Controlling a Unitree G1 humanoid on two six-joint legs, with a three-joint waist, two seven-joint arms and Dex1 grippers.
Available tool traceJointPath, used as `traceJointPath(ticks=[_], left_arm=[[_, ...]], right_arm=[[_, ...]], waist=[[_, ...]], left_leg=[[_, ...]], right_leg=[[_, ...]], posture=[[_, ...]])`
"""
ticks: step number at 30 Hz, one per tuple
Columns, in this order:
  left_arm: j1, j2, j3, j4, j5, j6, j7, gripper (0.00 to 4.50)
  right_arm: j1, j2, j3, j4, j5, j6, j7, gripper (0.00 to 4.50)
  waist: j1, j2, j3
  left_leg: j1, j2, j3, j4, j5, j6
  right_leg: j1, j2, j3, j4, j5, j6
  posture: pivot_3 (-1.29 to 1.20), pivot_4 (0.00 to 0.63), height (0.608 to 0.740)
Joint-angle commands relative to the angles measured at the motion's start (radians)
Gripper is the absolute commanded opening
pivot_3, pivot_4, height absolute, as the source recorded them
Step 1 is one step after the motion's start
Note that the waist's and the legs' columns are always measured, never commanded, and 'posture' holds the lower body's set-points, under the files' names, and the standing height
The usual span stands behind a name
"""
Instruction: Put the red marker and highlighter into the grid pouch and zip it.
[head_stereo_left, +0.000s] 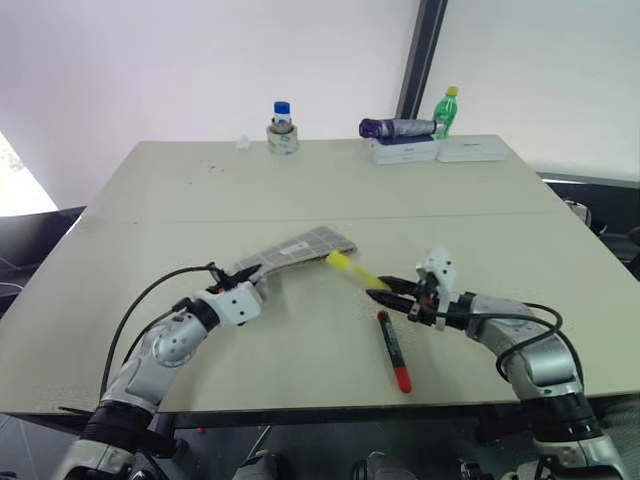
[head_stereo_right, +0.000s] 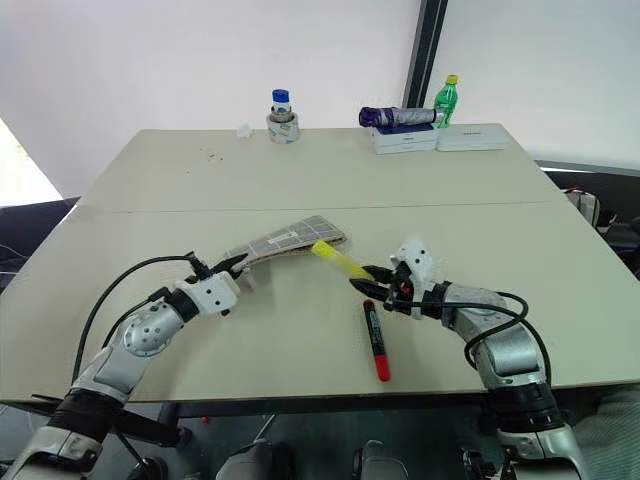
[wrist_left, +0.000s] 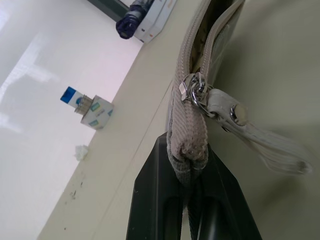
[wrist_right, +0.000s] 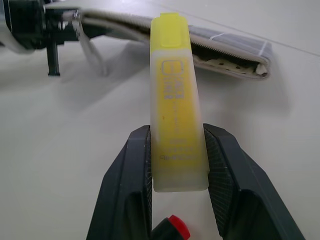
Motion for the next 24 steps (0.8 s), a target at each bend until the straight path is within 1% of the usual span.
traceJointPath(ticks=[1, 8, 18, 24], left_arm=[[-0.013, 0.004, 0.019, -0.022, -0.025, -0.012, 0.002, 0.0], [-0.012, 0.015, 0.007, -0.042, -0.005, -0.019, -0.013, 0.0], [-0.011, 0.037, -0.03, -0.064, 0.034, -0.056, -0.027, 0.0], [-0.026, 0.069, -0.052, -0.084, 0.057, -0.087, -0.062, 0.0]], right_arm=[[-0.028, 0.003, 0.011, 0.009, -0.032, -0.042, -0.021, 0.9], [-0.071, 0.015, 0.032, 0.074, -0.068, -0.068, -0.046, 0.9], [-0.122, 0.028, 0.07, 0.109, -0.116, -0.081, -0.052, 0.9], [-0.206, -0.06, 0.198, 0.1, -0.269, -0.18, 0.022, 0.9]], waist=[[0.0, 0.0, 0.0], [0.001, 0.0, 0.0], [0.001, 0.0, 0.0], [0.0, 0.0, 0.0]], left_leg=[[0.0, 0.0, 0.0, 0.0, 0.0, 0.0], [0.0, 0.0, 0.0, 0.0, 0.0, 0.0], [0.0, 0.0, 0.0, 0.0, 0.0, 0.0], [0.0, 0.0, 0.001, 0.0, 0.0, 0.0]], right_leg=[[0.0, 0.0, 0.0, 0.0, 0.0, 0.0], [0.0, 0.0, 0.0, 0.0, 0.0, 0.0], [0.0, 0.0, 0.0, 0.0, 0.0, 0.0], [-0.001, 0.0, 0.0, 0.0, 0.0, 0.0]], posture=[[0.0, 0.15, 0.74], [0.0, 0.15, 0.74], [0.0, 0.15, 0.74], [0.0, 0.15, 0.74]])
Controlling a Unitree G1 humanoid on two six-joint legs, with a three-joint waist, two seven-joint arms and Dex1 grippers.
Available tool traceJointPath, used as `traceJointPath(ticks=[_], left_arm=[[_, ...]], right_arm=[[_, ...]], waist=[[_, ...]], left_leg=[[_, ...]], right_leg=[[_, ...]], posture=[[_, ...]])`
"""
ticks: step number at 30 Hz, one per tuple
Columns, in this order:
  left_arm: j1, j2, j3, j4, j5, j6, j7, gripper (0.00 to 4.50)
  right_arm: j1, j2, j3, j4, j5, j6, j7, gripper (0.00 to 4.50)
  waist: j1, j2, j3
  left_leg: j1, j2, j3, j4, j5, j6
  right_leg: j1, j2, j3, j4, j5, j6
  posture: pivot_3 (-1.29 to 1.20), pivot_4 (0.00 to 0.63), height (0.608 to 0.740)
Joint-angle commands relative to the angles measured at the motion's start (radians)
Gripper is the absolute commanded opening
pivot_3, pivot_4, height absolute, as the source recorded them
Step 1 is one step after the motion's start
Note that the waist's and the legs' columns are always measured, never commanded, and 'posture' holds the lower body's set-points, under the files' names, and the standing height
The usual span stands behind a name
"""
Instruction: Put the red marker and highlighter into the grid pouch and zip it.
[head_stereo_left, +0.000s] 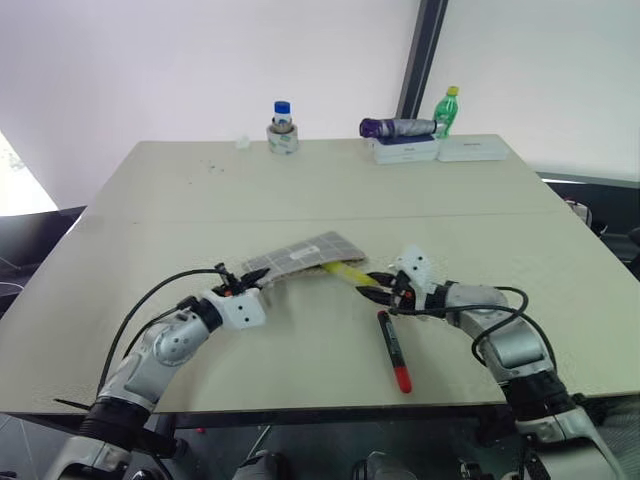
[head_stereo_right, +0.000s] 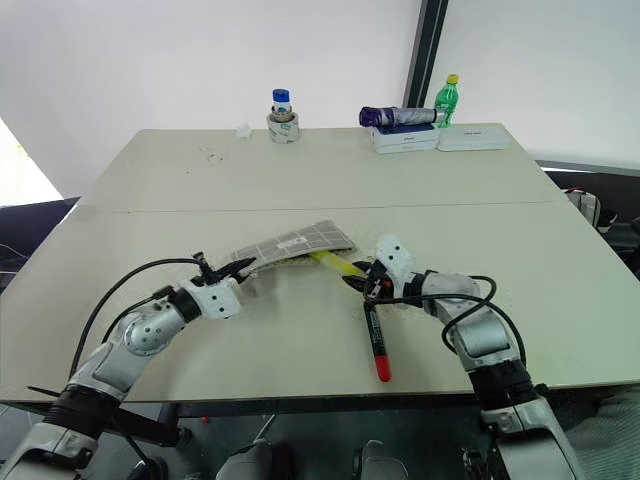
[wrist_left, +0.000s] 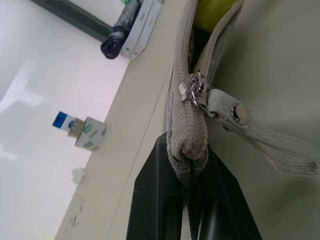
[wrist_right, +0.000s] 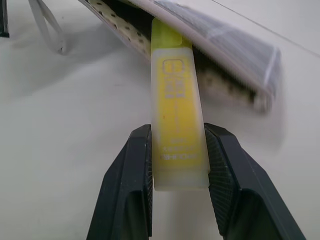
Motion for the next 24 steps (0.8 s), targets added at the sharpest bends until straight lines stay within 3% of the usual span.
traceJointPath(ticks=[1, 8, 19, 22, 23, 24], left_arm=[[-0.028, 0.03, -0.003, -0.047, 0.004, -0.035, -0.027, 0.0], [-0.049, 0.037, -0.028, -0.043, -0.052, -0.086, -0.109, 0.0], [-0.036, 0.011, 0.0, -0.061, -0.161, -0.067, -0.159, 0.0], [-0.034, 0.01, 0.017, -0.067, -0.17, -0.047, -0.15, 0.0], [-0.035, 0.009, 0.021, -0.067, -0.169, -0.042, -0.146, 0.0], [-0.036, 0.009, 0.026, -0.066, -0.162, -0.035, -0.14, 0.0]], right_arm=[[-0.066, -0.036, 0.053, -0.024, -0.079, -0.091, 0.042, 0.9], [-0.163, -0.024, 0.139, 0.046, -0.189, -0.305, 0.081, 0.9], [-0.249, 0.028, 0.162, 0.299, -0.327, -0.648, -0.023, 0.9], [-0.259, 0.045, 0.139, 0.326, -0.292, -0.653, -0.003, 0.9], [-0.262, 0.044, 0.136, 0.331, -0.287, -0.659, 0.004, 1.93], [-0.258, 0.047, 0.126, 0.327, -0.274, -0.65, 0.007, 2.32]], waist=[[0.0, 0.0, 0.0], [0.001, 0.0, 0.0], [-0.001, 0.0, 0.0], [0.0, 0.0, 0.0], [0.0, 0.0, 0.0], [0.0, 0.0, 0.0]], left_leg=[[0.0, 0.0, 0.0, 0.0, 0.0, 0.0], [0.0, 0.0, 0.001, 0.0, 0.0, 0.0], [0.0, 0.0, 0.002, 0.001, 0.004, -0.007], [0.0, 0.0, 0.002, 0.001, 0.004, -0.007], [0.0, 0.0, 0.002, 0.001, 0.004, -0.007], [0.0, 0.0, 0.002, 0.001, 0.004, -0.007]], right_leg=[[0.0, 0.0, 0.0, 0.0, 0.0, 0.0], [0.0, 0.0, 0.0, 0.0, 0.0, 0.0], [0.0, 0.001, 0.0, 0.0, 0.0, 0.0], [0.0, 0.001, 0.0, 0.0, 0.0, 0.0], [0.0, 0.001, 0.0, 0.0, 0.0, 0.0], [0.0, 0.001, 0.0, 0.0, 0.0, 0.0]], posture=[[0.0, 0.15, 0.74], [0.0, 0.15, 0.74], [0.0, 0.15, 0.74], [0.0, 0.15, 0.74], [0.0, 0.15, 0.74], [0.0, 0.15, 0.74]])
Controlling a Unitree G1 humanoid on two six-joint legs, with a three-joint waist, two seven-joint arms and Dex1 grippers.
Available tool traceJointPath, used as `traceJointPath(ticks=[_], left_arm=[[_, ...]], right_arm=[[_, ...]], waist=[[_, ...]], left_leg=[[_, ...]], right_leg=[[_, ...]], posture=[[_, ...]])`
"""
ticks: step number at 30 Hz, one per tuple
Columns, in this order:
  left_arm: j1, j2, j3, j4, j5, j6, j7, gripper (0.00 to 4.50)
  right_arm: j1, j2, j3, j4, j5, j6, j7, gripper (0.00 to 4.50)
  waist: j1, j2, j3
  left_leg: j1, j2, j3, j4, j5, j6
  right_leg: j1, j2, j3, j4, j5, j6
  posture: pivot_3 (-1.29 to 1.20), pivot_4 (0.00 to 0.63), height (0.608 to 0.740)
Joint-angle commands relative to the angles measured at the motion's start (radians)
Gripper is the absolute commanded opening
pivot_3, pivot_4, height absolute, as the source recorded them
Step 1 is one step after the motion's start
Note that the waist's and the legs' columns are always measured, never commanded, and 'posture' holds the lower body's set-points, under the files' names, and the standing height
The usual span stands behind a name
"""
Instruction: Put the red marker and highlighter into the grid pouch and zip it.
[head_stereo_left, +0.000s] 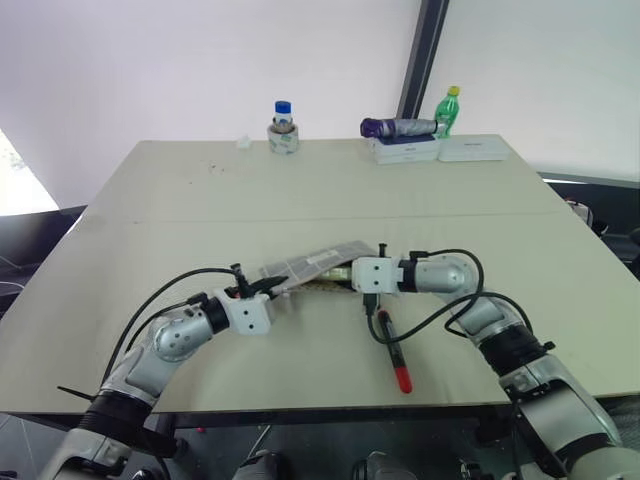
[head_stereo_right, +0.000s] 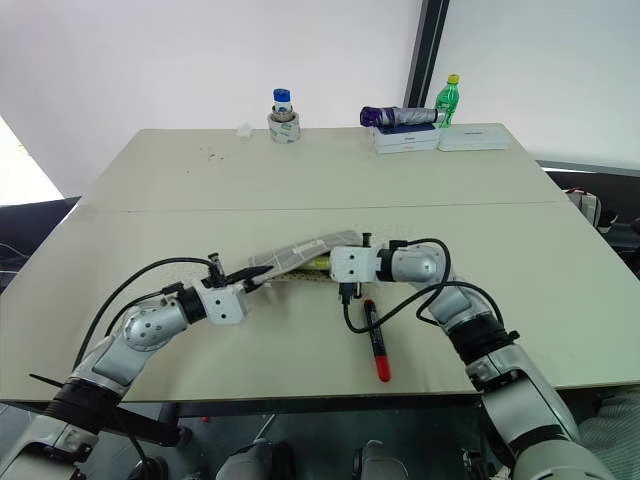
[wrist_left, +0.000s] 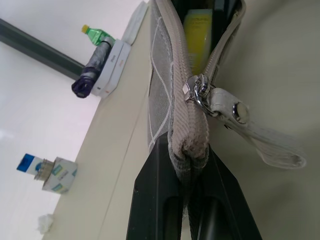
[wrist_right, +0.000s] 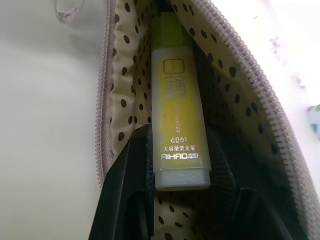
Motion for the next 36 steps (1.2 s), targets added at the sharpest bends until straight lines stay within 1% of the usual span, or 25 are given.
traceJointPath(ticks=[1, 3, 4, 5, 8, 11, 14, 15, 16, 18, 19, 20, 23, 26, 28, 30, 33, 36], left_arm=[[-0.007, -0.003, 0.04, -0.046, -0.02, 0.012, 0.022, 0.0], [-0.006, -0.007, 0.047, -0.044, -0.014, 0.022, 0.033, 0.0], [-0.007, -0.008, 0.049, -0.043, -0.011, 0.025, 0.037, 0.0], [-0.007, -0.009, 0.05, -0.042, -0.01, 0.026, 0.038, 0.0], [-0.001, -0.006, 0.056, -0.038, -0.005, 0.032, 0.05, 0.0], [0.005, 0.003, 0.067, -0.032, 0.01, 0.036, 0.073, 0.0], [0.011, 0.012, 0.088, -0.02, 0.022, 0.043, 0.095, 0.0], [0.013, 0.017, 0.094, -0.015, 0.032, 0.041, 0.106, 0.0], [0.016, 0.021, 0.098, -0.01, 0.039, 0.04, 0.116, 0.0], [0.022, 0.026, 0.101, -0.003, 0.043, 0.033, 0.128, 0.0], [0.025, 0.027, 0.101, -0.002, 0.044, 0.03, 0.132, 0.0], [0.03, 0.029, 0.1, 0.0, 0.047, 0.025, 0.137, 0.0], [0.041, 0.031, 0.101, 0.005, 0.051, 0.013, 0.147, 0.0], [0.045, 0.031, 0.1, 0.017, 0.052, 0.001, 0.151, 0.0], [0.041, 0.031, 0.095, 0.032, 0.054, -0.011, 0.151, 0.0], [0.036, 0.03, 0.092, 0.045, 0.056, -0.02, 0.152, 0.0], [0.022, 0.027, 0.087, 0.073, 0.055, -0.04, 0.151, 0.0], [0.011, 0.025, 0.083, 0.091, 0.058, -0.052, 0.148, 0.0]], right_arm=[[-0.026, 0.012, -0.046, -0.015, 0.056, 0.003, 0.014, 2.83], [-0.012, 0.016, -0.066, -0.047, 0.096, 0.04, 0.034, 3.73], [-0.01, 0.014, -0.071, -0.057, 0.106, 0.045, 0.038, 4.31], [-0.009, 0.009, -0.075, -0.065, 0.109, 0.048, 0.04, 4.42], [0.014, -0.021, -0.101, -0.117, 0.138, 0.064, 0.061, 4.42], [0.051, -0.034, -0.137, -0.185, 0.2, 0.131, 0.082, 4.42], [0.126, -0.024, -0.204, -0.318, 0.353, 0.297, 0.102, 4.42], [0.171, -0.022, -0.231, -0.389, 0.435, 0.385, 0.107, 4.42], [0.223, -0.016, -0.258, -0.456, 0.504, 0.468, 0.092, 4.42], [0.332, -0.004, -0.297, -0.56, 0.57, 0.556, 0.042, 4.42], [0.371, 0.0, -0.306, -0.594, 0.577, 0.575, 0.02, 4.42], [0.431, 0.024, -0.328, -0.634, 0.563, 0.589, -0.053, 4.42], [0.584, 0.091, -0.378, -0.764, 0.545, 0.658, -0.239, 4.42], [0.687, 0.133, -0.409, -0.892, 0.551, 0.714, -0.351, 4.42], [0.755, 0.133, -0.42, -0.965, 0.529, 0.746, -0.404, 4.42], [0.789, 0.134, -0.426, -1.004, 0.552, 0.796, -0.432, 4.42], [0.852, 0.094, -0.406, -1.064, 0.565, 0.842, -0.414, 4.42], [0.876, 0.075, -0.404, -1.098, 0.591, 0.907, -0.421, 4.42]], waist=[[0.0, 0.0, 0.0], [0.001, 0.0, 0.0], [0.002, 0.0, 0.0], [0.002, 0.0, 0.0], [0.003, 0.0, 0.0], [0.001, 0.0, 0.0], [0.002, 0.0, 0.0], [0.002, 0.0, 0.0], [0.004, 0.0, 0.0], [0.005, 0.0, 0.0], [0.007, 0.0, 0.0], [0.006, 0.0, 0.0], [0.005, 0.0, 0.0], [0.004, 0.0, 0.0], [0.003, 0.0, 0.0], [0.004, -0.001, 0.0], [0.005, -0.001, 0.0], [0.004, -0.001, 0.0]], left_leg=[[0.0, 0.0, 0.0, 0.0, 0.0, 0.0], [0.0, 0.0, 0.0, 0.0, 0.0, 0.0], [0.0, 0.0, 0.0, 0.0, 0.0, 0.0], [0.0, 0.0, 0.0, 0.0, 0.0, 0.0], [0.0, 0.0, 0.0, 0.0, 0.0, 0.0], [0.0, 0.0, 0.0, 0.0, 0.0, 0.0], [0.0, 0.0, -0.001, 0.0, 0.0, 0.0], [0.0, 0.0, -0.001, 0.0, 0.0, 0.0], [0.0, 0.0, -0.001, 0.0, 0.0, 0.0], [0.0, 0.0, -0.002, 0.0, 0.0, 0.0], [0.0, 0.0, -0.002, 0.0, -0.001, 0.001], [0.0, 0.0, -0.003, 0.0, -0.004, 0.006], [0.0, 0.0, -0.003, 0.0, -0.004, 0.007], [0.0, 0.0, -0.004, 0.0, -0.004, 0.007], [0.0, 0.0, -0.004, 0.0, -0.004, 0.007], [0.0, 0.0, -0.004, 0.0, -0.005, 0.007], [0.0, 0.0, -0.004, 0.0, -0.005, 0.007], [0.0, 0.0, -0.004, 0.0, -0.005, 0.007]], right_leg=[[0.0, 0.0, 0.0, 0.0, 0.0, 0.0], [0.0, 0.0, 0.0, 0.0, 0.0, 0.0], [0.0, 0.0, 0.0, 0.0, 0.0, 0.0], [0.0, 0.0, 0.0, 0.0, 0.0, 0.0], [0.0, 0.0, 0.0, 0.0, 0.0, 0.0], [0.0, 0.0, 0.0, 0.0, 0.0, 0.0], [0.0, 0.0, 0.0, 0.0, 0.0, 0.0], [0.0, 0.0, 0.0, 0.0, 0.0, 0.0], [0.0, 0.0, 0.0, 0.0, 0.0, 0.0], [0.001, 0.0, 0.0, 0.0, 0.0, 0.0], [0.001, -0.001, 0.0, 0.0, 0.0, 0.0], [0.002, -0.001, -0.001, 0.0, 0.0, 0.0], [0.002, -0.001, -0.001, 0.0, 0.0, 0.0], [0.002, -0.001, -0.001, 0.0, 0.0, 0.0], [0.001, -0.001, -0.001, 0.0, 0.0, 0.0], [0.001, -0.001, -0.001, 0.0, 0.0, 0.0], [0.002, -0.001, -0.001, 0.0, 0.0, 0.0], [0.002, -0.001, -0.001, 0.0, 0.0, 0.0]], posture=[[0.0, 0.15, 0.74], [0.0, 0.15, 0.74], [0.0, 0.15, 0.74], [0.0, 0.15, 0.74], [0.0, 0.15, 0.74], [0.0, 0.15, 0.74], [0.0, 0.15, 0.74], [0.0, 0.15, 0.74], [0.0, 0.15, 0.74], [0.0, 0.15, 0.74], [0.0, 0.15, 0.74], [0.0, 0.15, 0.74], [0.0, 0.15, 0.74], [0.0, 0.15, 0.74], [0.0, 0.15, 0.74], [0.0, 0.15, 0.74], [0.0, 0.15, 0.74], [0.0, 0.15, 0.74]])
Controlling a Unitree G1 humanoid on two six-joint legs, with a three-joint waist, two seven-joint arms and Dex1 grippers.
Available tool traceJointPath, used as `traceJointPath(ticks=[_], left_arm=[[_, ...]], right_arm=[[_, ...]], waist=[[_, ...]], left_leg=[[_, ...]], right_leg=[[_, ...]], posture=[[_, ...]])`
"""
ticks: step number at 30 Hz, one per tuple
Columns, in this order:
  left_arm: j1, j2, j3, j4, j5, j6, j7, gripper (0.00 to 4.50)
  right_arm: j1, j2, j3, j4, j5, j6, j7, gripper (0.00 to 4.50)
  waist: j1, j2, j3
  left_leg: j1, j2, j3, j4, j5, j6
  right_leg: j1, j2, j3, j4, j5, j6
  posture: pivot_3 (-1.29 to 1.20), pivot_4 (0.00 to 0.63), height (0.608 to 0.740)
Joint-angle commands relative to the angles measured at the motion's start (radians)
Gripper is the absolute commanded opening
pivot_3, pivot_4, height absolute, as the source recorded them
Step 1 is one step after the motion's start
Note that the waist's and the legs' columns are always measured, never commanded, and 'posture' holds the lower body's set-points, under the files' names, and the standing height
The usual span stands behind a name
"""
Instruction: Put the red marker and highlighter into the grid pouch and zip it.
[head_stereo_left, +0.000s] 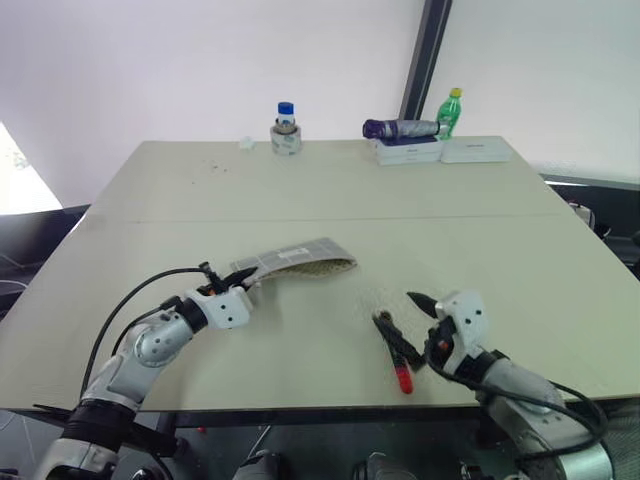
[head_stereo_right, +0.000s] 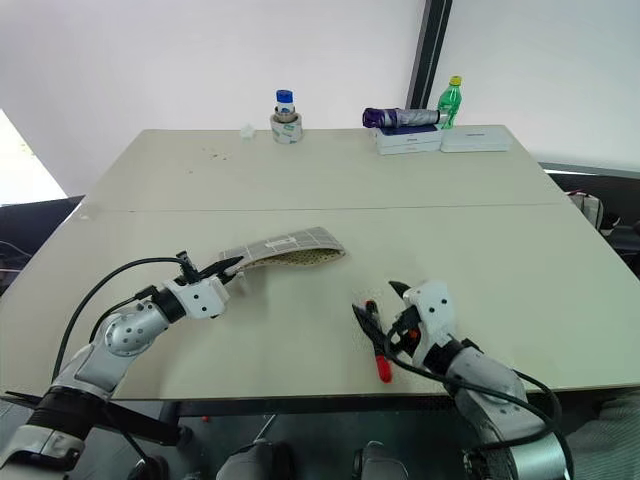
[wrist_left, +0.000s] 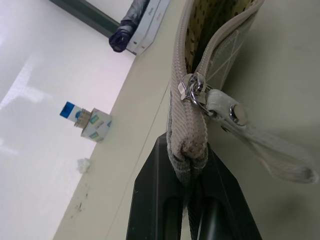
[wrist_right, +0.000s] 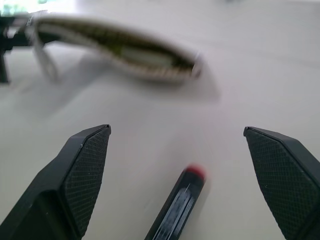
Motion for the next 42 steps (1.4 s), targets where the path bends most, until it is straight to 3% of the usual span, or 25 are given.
traceJointPath(ticks=[1, 11, 23, 26, 32, 36, 42], left_arm=[[-0.026, 0.003, 0.002, -0.003, 0.001, -0.03, 0.011, 0.0], [-0.013, 0.004, 0.006, 0.004, 0.011, -0.04, 0.018, 0.0], [-0.014, -0.006, -0.001, 0.004, 0.032, -0.033, 0.032, 0.0], [-0.011, -0.008, -0.002, -0.001, 0.032, -0.029, 0.034, 0.0], [-0.013, -0.01, -0.002, -0.004, 0.033, -0.027, 0.033, 0.0], [-0.014, -0.012, -0.006, -0.003, 0.033, -0.029, 0.032, 0.0], [-0.022, -0.022, -0.017, -0.007, 0.006, -0.037, 0.007, 0.0]], right_arm=[[0.015, -0.03, 0.0, -0.081, 0.049, 0.076, 0.004, 4.42], [-0.061, -0.166, 0.067, -0.058, -0.009, 0.278, -0.021, 4.42], [-0.207, -0.217, 0.146, -0.049, -0.005, 0.517, -0.041, 4.42], [-0.223, -0.232, 0.171, -0.042, -0.035, 0.51, -0.046, 3.56], [-0.251, -0.237, 0.19, -0.024, -0.064, 0.486, -0.055, 0.39], [-0.276, -0.261, 0.201, 0.004, -0.101, 0.426, -0.039, 0.27], [-0.421, -0.29, 0.217, 0.073, -0.133, 0.166, 0.107, 0.27]], waist=[[0.0, 0.0, 0.0], [-0.001, 0.0, 0.0], [-0.001, -0.001, 0.0], [-0.001, -0.001, 0.0], [-0.001, -0.002, -0.001], [-0.001, -0.002, -0.001], [-0.004, -0.002, 0.0]], left_leg=[[0.0, 0.0, 0.0, 0.0, 0.0, 0.0], [0.0, 0.0, 0.0, 0.0, 0.0, 0.0], [-0.001, 0.0, -0.001, 0.0, 0.0, 0.001], [-0.001, 0.0, -0.001, 0.0, 0.0, 0.001], [-0.001, 0.0, -0.001, 0.0, 0.0, 0.001], [-0.001, 0.0, -0.001, 0.0, 0.0, 0.001], [-0.001, 0.0, 0.0, 0.0, 0.0, 0.001]], right_leg=[[0.0, 0.0, 0.0, 0.0, 0.0, 0.0], [0.0, 0.0, 0.0, 0.0, 0.0, 0.0], [0.0, 0.0, 0.0, 0.0, 0.0, 0.0], [0.0, 0.0, 0.0, 0.0, 0.0, 0.0], [0.0, 0.0, 0.0, 0.0, 0.0, 0.0], [0.0, 0.0, 0.0, 0.0, 0.0, 0.0], [-0.001, 0.0, 0.0, 0.0, 0.0, 0.0]], posture=[[0.0, 0.15, 0.74], [0.0, 0.15, 0.74], [0.0, 0.15, 0.74], [0.0, 0.15, 0.74], [0.0, 0.15, 0.74], [0.0, 0.15, 0.74], [0.0, 0.15, 0.74]])
